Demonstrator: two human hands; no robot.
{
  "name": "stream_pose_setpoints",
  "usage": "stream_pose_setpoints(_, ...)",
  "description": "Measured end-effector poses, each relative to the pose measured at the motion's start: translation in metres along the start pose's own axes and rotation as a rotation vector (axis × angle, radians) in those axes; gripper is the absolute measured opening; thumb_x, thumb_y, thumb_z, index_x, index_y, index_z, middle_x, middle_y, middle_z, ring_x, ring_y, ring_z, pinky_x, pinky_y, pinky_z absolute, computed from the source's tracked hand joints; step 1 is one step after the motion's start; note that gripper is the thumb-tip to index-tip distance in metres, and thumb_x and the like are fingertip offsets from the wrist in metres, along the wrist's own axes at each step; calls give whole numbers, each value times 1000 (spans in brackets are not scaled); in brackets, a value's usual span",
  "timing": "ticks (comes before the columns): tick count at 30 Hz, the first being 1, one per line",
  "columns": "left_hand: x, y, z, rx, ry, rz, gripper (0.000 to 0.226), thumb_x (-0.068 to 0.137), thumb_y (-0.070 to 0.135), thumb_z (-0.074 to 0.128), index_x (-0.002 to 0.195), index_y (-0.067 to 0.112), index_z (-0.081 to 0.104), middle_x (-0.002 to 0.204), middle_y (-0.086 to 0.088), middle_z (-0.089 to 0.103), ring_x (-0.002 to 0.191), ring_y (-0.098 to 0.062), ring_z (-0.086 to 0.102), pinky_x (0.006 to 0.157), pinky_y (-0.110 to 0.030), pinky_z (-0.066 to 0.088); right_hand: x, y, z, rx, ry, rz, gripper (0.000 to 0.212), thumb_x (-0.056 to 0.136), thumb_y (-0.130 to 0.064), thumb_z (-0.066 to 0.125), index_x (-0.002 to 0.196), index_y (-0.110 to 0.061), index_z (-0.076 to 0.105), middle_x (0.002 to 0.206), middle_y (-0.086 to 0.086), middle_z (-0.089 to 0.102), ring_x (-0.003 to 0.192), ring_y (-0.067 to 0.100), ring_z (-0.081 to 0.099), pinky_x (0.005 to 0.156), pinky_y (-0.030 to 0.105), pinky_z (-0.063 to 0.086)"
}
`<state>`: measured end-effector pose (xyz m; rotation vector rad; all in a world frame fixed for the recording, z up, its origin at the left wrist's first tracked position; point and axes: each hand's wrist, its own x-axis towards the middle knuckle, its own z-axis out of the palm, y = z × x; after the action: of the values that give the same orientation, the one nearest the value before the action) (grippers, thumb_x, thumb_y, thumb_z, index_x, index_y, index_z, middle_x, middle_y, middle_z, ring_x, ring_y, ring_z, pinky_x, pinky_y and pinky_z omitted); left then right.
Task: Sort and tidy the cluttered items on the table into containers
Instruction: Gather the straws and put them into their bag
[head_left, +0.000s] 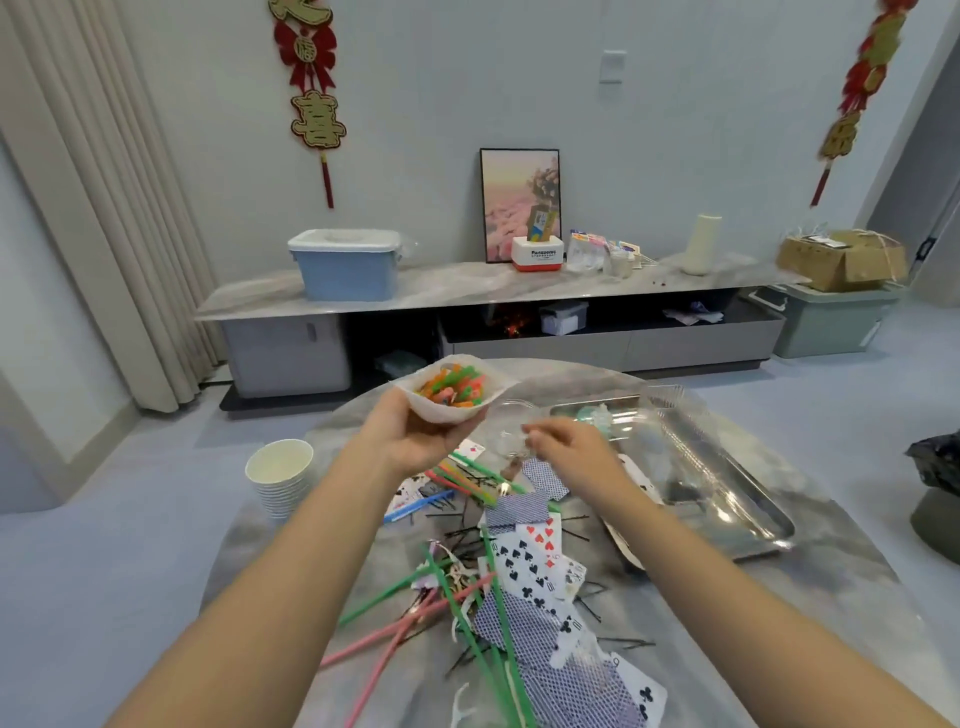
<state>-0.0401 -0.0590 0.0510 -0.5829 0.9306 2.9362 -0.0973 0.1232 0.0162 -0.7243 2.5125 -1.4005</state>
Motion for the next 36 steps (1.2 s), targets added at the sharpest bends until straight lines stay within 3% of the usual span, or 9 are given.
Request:
stream_pose_setpoints(3,34,24,-18,76,82,1,26,89,23,54,99,0,62,113,-20,61,110,-34,57,74,-53,50,38,29,39,-99,-117,54,30,95,-23,52,123,-13,59,120,2,63,99,10,59,81,21,48)
stream_pose_setpoints(7,72,44,-49,67,221,-32,38,84,33,57,107,4,63,118,-18,61,116,-31,56,79,-46,53,91,56,85,-312,-180,29,42,91,-31,58,130,-15,54,133,2,55,119,16,51,102,31,40)
stream_pose_setpoints(12,98,55,-75,9,234,-12,32,77,29,60,95,3,64,101,-15,65,100,-27,60,97,-33,47,152,71,141,-682,-273,-8,70,83,-54,58,135,-11,42,132,10,48,120,28,45,98,37,40)
stream_pose_setpoints(14,99,59,-73,1,219,1,31,79,30,59,95,4,64,102,-14,65,102,-27,59,101,-33,45,161,71,148,-799,-314,-18,63,86,-50,56,131,-8,42,129,13,47,118,31,44,95,39,39)
stream_pose_setpoints(17,104,64,-84,-1,231,23,30,81,30,56,94,3,64,97,-15,66,95,-28,62,95,-35,48,164,73,164,-892,-324,-39,35,90,-17,47,123,-5,44,125,16,47,115,33,44,93,38,40)
stream_pose_setpoints(20,104,63,-87,4,229,24,32,83,31,56,98,4,64,102,-16,66,96,-29,63,90,-36,50,161,74,169,-877,-339,-6,35,90,-6,40,125,-2,39,126,18,49,116,33,48,91,37,42)
stream_pose_setpoints(24,96,60,-80,16,192,19,29,85,28,53,90,2,65,88,-18,68,86,-30,65,83,-35,52,153,65,158,-873,-351,53,33,96,-13,38,127,-3,38,127,14,46,117,31,50,90,37,43)
stream_pose_setpoints(29,86,66,-71,18,161,46,31,88,30,51,95,4,64,96,-18,67,85,-31,65,73,-40,55,138,50,146,-873,-421,-49,24,95,-26,38,115,-16,47,104,7,59,91,26,56,70,32,41)
stream_pose_setpoints(36,75,59,-70,-2,180,19,28,88,27,54,97,2,63,100,-19,65,85,-32,65,72,-43,55,120,50,165,-869,-558,-166,24,88,-32,60,104,-14,58,110,8,60,100,28,58,74,31,42)
